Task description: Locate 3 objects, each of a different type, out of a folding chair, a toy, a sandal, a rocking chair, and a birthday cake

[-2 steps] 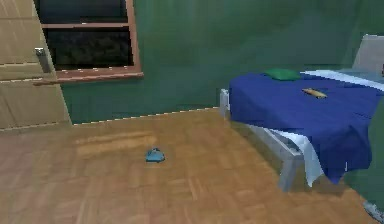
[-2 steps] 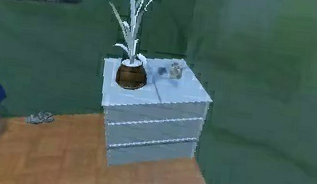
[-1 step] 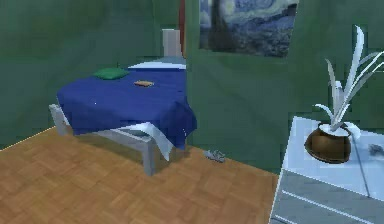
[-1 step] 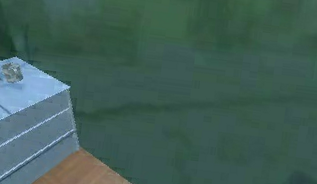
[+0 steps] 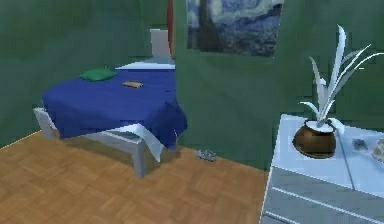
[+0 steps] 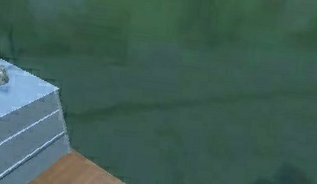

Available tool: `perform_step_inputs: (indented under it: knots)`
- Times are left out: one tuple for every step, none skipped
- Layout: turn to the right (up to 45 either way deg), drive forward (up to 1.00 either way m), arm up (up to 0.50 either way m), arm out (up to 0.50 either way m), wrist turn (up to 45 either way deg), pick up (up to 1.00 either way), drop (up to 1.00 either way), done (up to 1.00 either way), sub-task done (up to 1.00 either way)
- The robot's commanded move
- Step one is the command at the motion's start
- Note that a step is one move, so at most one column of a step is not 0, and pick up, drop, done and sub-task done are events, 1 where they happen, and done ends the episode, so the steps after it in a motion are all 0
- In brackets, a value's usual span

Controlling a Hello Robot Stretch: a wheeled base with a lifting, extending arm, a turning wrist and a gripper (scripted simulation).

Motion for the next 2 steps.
perform_step_inputs:
  knots:
    - [0.0,0.7,0.0,0.0,0.0,0.0,0.0,0.0,0.0]
    - [0.0,0.0,0.0,0.0,0.0,0.0,0.0,0.0,1.0]
